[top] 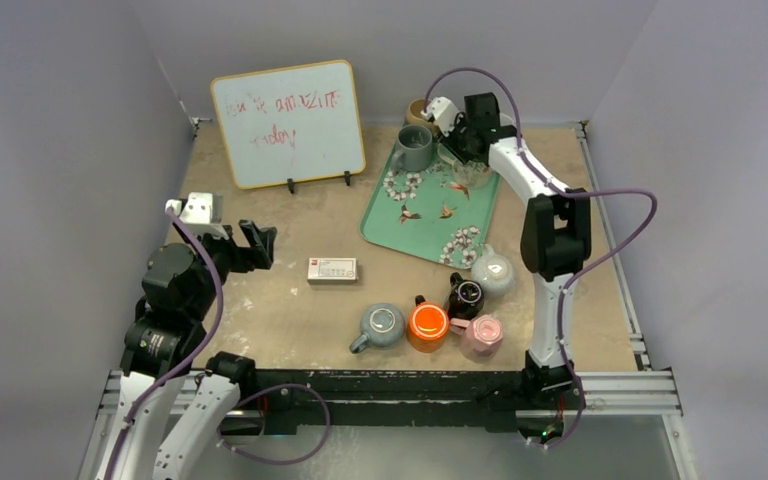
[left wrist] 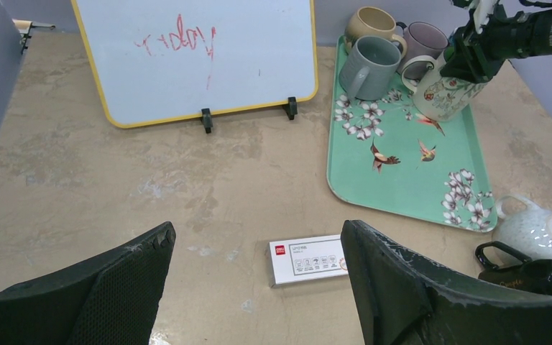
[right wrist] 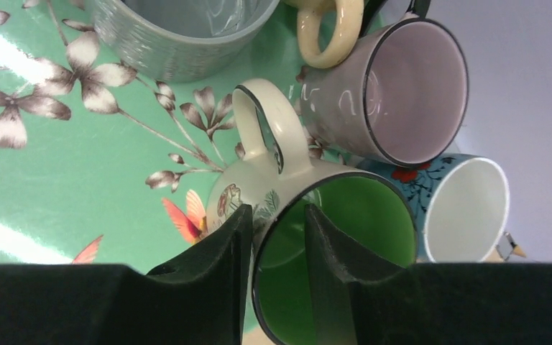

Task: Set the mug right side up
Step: Place the cup on the tray.

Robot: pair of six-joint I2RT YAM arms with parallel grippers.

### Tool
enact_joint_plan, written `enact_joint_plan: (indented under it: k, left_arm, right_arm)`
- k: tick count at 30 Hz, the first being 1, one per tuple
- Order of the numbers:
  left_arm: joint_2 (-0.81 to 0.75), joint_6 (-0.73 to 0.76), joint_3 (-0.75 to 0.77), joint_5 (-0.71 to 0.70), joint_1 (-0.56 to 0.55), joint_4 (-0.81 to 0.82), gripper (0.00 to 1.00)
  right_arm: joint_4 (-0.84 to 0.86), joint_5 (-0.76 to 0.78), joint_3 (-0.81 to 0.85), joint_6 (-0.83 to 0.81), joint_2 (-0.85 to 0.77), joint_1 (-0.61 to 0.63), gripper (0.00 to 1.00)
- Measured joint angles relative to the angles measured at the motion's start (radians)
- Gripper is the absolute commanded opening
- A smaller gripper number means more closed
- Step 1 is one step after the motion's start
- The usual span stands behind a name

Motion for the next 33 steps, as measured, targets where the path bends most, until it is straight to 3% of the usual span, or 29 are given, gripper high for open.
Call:
enact_joint_plan:
  k: [3, 9, 20, 33]
  left_arm:
    - [0.000, 0.000, 0.000, 0.000, 0.000, 0.000, 0.84]
    - [0.007, 0.000, 0.000, 0.005, 0.000, 0.000, 0.84]
    - [0.010, 0.000, 0.000, 0.009, 0.000, 0.000, 0.84]
    - [0.010, 0.000, -0.001, 0.013, 0.000, 0.000, 0.84]
  right_arm:
    - [0.014, 0.000, 0.001, 0.032, 0.024, -0.001, 0.39]
    - [0.032, -0.058, -0.008, 0.135, 0.017, -0.003, 0.65]
    - [0.066, -0.157, -0.093, 0.213, -0.196, -0.039, 0.98]
    - [0.072, -0.190, -0.286, 0.214, -0.257, -0.135, 0.99]
